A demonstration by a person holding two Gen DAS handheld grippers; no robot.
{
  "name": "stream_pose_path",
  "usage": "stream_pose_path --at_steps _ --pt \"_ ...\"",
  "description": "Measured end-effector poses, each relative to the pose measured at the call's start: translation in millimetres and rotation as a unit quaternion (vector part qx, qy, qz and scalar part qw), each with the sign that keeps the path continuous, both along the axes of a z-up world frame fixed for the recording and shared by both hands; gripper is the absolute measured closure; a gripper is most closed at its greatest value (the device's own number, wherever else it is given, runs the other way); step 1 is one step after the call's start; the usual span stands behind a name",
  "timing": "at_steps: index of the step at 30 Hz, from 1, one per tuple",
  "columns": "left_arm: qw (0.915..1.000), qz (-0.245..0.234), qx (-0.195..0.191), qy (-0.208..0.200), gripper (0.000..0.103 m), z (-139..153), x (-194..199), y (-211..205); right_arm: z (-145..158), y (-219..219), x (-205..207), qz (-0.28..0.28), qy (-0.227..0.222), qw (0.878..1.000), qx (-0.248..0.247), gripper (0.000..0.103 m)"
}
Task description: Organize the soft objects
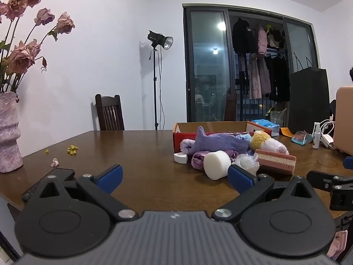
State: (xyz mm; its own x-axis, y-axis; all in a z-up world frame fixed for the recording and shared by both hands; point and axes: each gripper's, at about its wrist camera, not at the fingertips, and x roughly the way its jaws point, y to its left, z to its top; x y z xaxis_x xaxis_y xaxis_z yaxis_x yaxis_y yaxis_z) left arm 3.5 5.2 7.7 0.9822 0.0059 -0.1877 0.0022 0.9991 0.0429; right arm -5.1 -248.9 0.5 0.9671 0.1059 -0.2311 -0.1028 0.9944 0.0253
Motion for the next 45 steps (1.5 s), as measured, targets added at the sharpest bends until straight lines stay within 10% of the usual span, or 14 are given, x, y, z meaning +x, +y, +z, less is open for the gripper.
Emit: stream_pose_path --at_steps 45 --pt "0.9999 -0.006 0.005 0.01 0.0 -5.3 -0.3 -5.2 -6.3 -2.7 3.3 -0.002 0.008 1.0 0.005 0.0"
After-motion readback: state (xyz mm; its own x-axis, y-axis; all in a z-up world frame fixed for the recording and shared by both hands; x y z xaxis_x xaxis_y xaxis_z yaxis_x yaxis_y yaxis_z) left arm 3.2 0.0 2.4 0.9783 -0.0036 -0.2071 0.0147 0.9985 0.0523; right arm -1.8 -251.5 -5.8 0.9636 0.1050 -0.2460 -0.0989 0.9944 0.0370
